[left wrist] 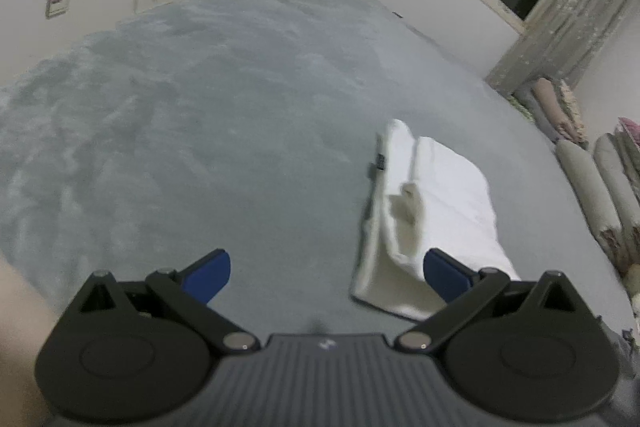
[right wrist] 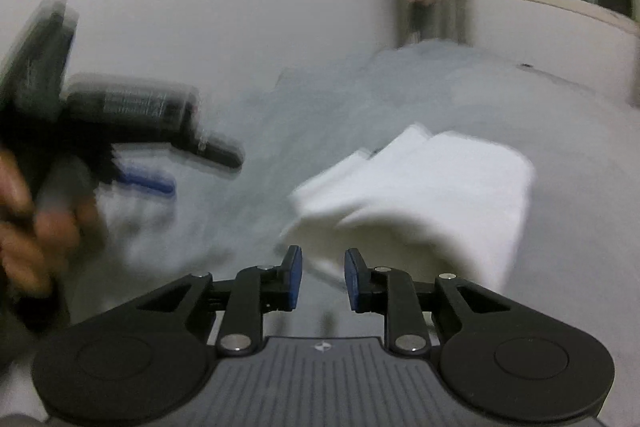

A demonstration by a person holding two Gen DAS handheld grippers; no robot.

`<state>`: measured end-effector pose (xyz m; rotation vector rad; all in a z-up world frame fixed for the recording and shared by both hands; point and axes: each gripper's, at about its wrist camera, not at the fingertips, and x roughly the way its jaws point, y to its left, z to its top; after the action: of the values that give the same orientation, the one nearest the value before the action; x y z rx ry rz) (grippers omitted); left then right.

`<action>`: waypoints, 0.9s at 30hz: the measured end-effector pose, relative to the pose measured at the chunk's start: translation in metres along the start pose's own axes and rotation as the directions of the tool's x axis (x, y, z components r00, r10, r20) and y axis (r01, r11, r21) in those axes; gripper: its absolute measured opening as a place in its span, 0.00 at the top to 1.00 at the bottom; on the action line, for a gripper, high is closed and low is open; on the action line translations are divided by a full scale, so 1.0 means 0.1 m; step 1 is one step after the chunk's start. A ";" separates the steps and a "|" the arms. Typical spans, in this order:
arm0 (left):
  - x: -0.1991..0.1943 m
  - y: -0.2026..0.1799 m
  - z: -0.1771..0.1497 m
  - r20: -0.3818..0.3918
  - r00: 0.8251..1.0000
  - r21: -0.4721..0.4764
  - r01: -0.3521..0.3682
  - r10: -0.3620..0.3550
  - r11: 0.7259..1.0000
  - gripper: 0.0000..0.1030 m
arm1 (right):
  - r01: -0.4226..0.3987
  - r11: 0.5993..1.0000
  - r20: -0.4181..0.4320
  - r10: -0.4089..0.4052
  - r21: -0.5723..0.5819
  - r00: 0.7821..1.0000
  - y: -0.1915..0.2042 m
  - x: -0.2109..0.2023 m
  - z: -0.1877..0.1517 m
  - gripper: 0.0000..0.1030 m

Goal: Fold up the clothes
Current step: 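Open the right gripper and release the folded shirt onto the bed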

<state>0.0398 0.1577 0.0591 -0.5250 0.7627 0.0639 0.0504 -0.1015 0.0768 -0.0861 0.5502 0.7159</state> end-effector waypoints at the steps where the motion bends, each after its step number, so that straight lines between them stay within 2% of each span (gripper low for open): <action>1: 0.01 -0.03 -0.02 0.001 1.000 0.009 0.003 -0.003 1.000 0.00 | 0.001 0.999 0.030 -0.002 0.032 1.000 -0.08 -0.06 0.03 0.78; 6: 0.04 -0.10 -0.06 0.005 1.000 0.018 0.026 -0.027 0.999 0.01 | 0.074 0.995 0.082 -0.079 0.060 0.994 -0.28 -0.08 0.19 0.78; 9: 0.06 -0.11 -0.06 0.006 0.997 -0.012 0.071 -0.071 0.997 0.01 | 0.114 0.992 0.054 -0.116 0.052 0.992 -0.37 0.00 0.20 0.78; 11: 0.09 -0.13 -0.05 0.010 0.996 -0.016 0.088 -0.087 0.996 0.01 | 0.099 0.992 0.028 -0.102 0.079 0.994 -0.44 0.04 0.17 0.78; 17: 0.31 -0.26 -0.03 0.037 0.999 0.024 0.036 -0.037 0.999 0.01 | 0.073 0.996 -0.083 -0.076 -0.043 0.994 -0.39 0.15 -0.05 0.77; 20: 0.43 -0.32 -0.06 0.036 0.999 0.042 0.038 -0.040 0.998 0.02 | 0.064 0.998 -0.099 -0.065 -0.017 0.993 -0.41 0.15 -0.10 0.77; 23: 0.51 -0.43 -0.12 0.045 0.999 0.100 -0.006 0.001 0.995 0.10 | 0.071 0.997 -0.125 -0.074 -0.029 0.989 -0.37 0.19 -0.15 0.77; 24: 0.52 -0.45 -0.14 0.049 0.999 0.108 -0.017 0.012 0.994 0.18 | 0.075 0.996 -0.128 -0.080 -0.041 0.989 -0.35 0.20 -0.17 0.77; 25: 0.54 -0.46 -0.15 0.050 0.999 0.107 -0.018 0.012 0.994 0.32 | 0.078 0.996 -0.127 -0.084 -0.049 0.988 -0.35 0.22 -0.17 0.77; 27: 0.56 -0.45 -0.17 0.044 0.999 0.095 0.000 -0.005 0.995 0.42 | 0.077 0.996 -0.120 -0.081 -0.043 0.989 -0.36 0.23 -0.20 0.76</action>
<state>0.0807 0.1034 0.0308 -0.4330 0.7185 0.0365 0.0789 -0.1201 0.0442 -0.1872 0.6466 0.6466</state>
